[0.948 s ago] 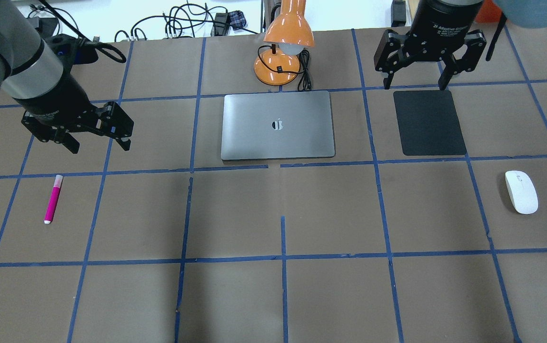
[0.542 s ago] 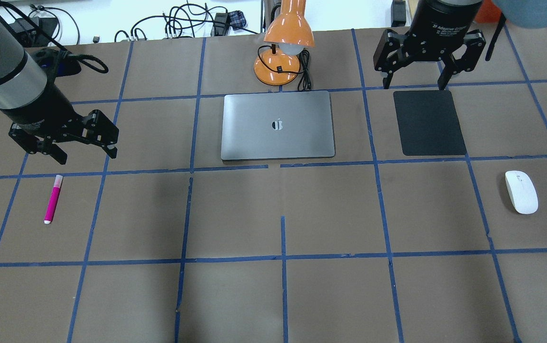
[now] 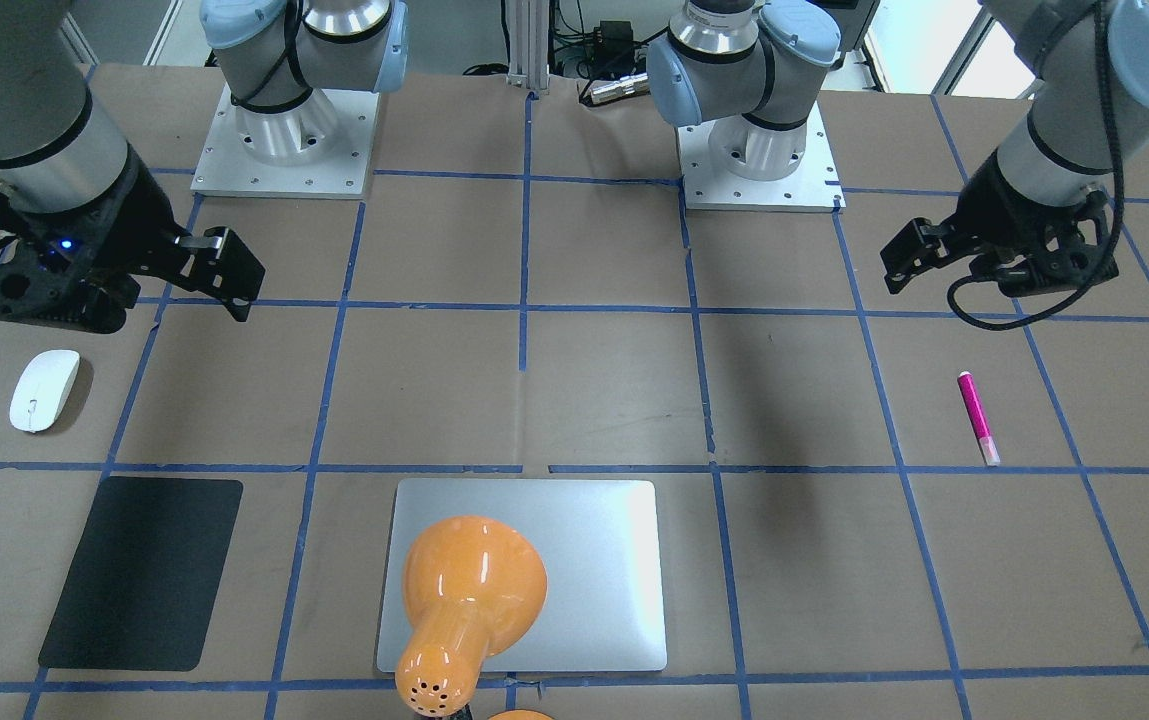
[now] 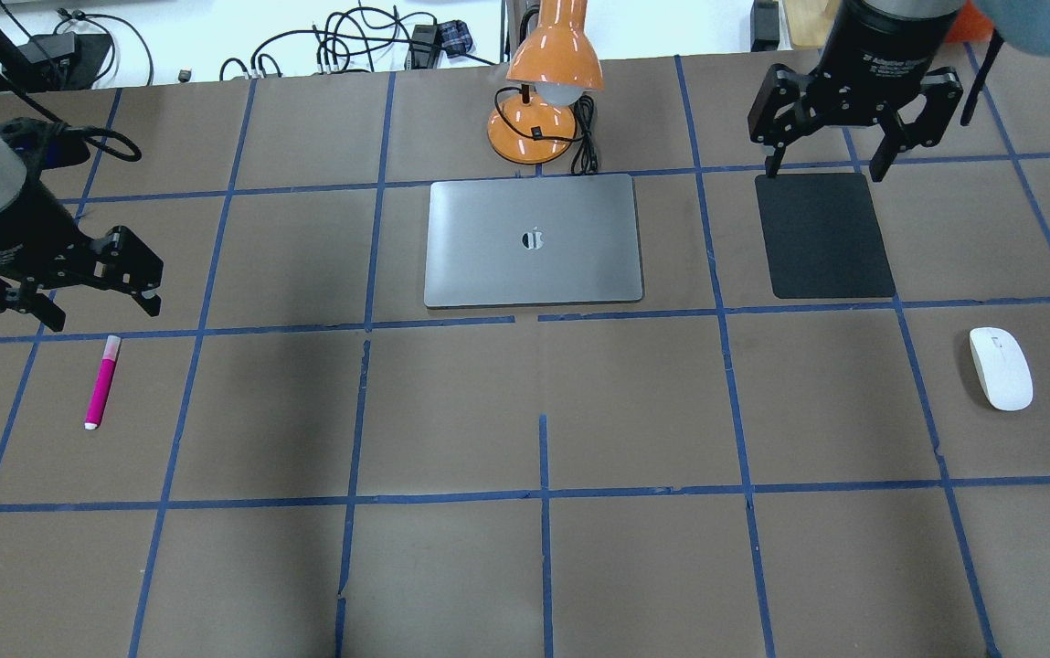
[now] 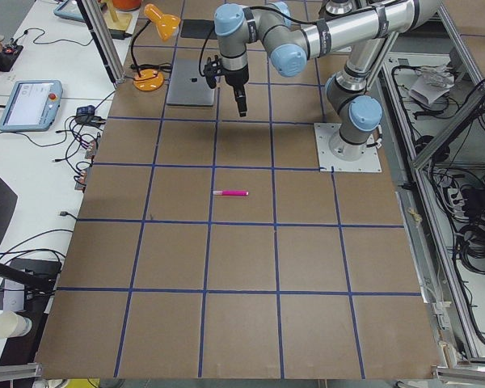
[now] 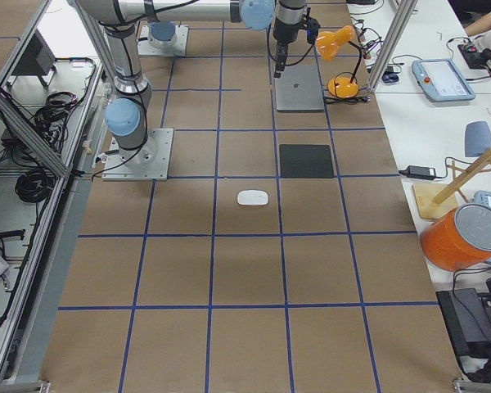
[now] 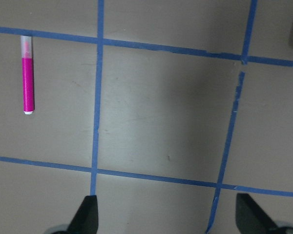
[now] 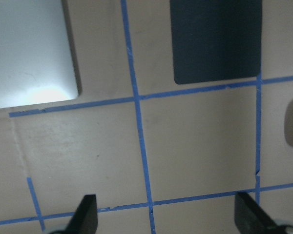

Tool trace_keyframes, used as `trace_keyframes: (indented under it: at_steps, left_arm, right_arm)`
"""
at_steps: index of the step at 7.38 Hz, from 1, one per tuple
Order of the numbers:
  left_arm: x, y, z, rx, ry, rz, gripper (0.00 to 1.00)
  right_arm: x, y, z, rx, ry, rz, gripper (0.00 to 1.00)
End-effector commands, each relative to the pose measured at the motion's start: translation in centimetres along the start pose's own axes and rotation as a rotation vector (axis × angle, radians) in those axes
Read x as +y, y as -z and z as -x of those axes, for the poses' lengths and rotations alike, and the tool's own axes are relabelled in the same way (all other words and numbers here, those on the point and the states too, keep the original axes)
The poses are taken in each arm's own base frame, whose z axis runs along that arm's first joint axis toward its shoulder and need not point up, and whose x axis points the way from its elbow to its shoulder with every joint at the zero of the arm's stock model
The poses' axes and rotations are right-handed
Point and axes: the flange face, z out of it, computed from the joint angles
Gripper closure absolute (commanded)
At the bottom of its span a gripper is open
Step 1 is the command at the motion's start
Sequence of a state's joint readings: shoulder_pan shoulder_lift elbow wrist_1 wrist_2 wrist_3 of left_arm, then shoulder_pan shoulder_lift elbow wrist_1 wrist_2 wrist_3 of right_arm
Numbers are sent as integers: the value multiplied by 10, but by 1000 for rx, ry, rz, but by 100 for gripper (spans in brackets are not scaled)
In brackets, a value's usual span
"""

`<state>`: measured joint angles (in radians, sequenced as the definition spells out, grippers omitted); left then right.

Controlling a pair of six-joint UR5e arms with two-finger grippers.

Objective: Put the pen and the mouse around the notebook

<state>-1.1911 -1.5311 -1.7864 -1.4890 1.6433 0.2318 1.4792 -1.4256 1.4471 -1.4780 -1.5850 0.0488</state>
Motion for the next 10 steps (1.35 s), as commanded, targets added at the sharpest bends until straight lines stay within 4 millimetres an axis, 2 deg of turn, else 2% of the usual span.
trace_keyframes:
  at_steps: [1, 2, 3, 4, 5, 6, 7, 9, 10]
  left_arm:
    - [-15, -15, 58, 5, -20, -8, 0]
    - [-30, -33, 71, 0, -68, -32, 0]
    - [-40, -52, 85, -26, -179, -78, 0]
    - [-45, -78, 109, -28, -223, -92, 0]
    - [-46, -110, 136, -15, -225, -101, 0]
    - [-49, -141, 153, 18, -227, -129, 0]
    - [-52, -163, 157, 38, -227, -104, 0]
    - [-63, -194, 160, 59, -222, -73, 0]
    - [-68, -206, 162, 68, -195, -59, 0]
  right_arm:
    - [-20, -66, -120, -18, 6, -15, 0]
    - [-23, -104, -179, -13, 42, -65, 0]
    - [-17, -148, -231, 18, 77, -106, 0]
    - [-1, -186, -264, 34, 81, -124, 0]
    - [18, -215, -284, 36, 84, -106, 0]
    - [26, -238, -284, 37, 90, -67, 0]
    - [26, -248, -284, 30, 100, -52, 0]
    - [9, -287, -290, -2, 105, -21, 0]
    - [-2, -287, -297, 48, 101, -74, 0]
